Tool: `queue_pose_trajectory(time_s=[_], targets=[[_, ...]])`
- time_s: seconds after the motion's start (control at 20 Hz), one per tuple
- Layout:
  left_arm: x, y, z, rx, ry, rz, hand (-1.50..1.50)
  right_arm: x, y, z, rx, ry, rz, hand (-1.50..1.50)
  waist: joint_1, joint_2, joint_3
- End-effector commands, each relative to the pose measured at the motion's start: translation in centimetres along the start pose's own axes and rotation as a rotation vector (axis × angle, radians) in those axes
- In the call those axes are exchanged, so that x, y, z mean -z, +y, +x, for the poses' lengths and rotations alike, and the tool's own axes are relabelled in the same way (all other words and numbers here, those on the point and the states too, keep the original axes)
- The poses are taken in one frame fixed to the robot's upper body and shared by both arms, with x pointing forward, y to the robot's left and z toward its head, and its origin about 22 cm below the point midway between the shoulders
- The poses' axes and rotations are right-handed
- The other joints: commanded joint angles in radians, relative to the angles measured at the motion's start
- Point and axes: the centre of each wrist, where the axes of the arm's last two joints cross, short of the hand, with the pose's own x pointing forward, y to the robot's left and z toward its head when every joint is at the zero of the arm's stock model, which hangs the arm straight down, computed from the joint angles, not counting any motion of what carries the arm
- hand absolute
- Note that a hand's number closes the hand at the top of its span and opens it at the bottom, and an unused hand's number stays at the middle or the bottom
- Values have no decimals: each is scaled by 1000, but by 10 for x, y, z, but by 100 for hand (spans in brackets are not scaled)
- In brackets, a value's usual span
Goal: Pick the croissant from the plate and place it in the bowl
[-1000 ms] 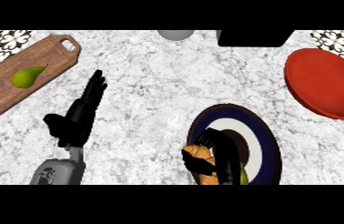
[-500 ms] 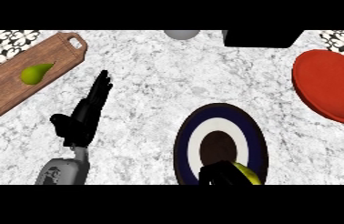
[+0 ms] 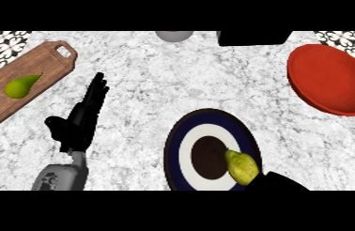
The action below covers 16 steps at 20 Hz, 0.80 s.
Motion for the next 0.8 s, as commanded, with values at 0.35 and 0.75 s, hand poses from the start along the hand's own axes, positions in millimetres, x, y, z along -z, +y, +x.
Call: queue_pose_trajectory(time_s=[0.35, 0.75], targets=[[-7, 6, 3, 9, 6, 40, 0, -93, -175, 42, -146, -188, -88, 150, -45, 0, -5], [-9, -5, 3, 5, 9, 5, 0, -168, -259, 83, -114, -146, -254, 150, -10, 5, -7]])
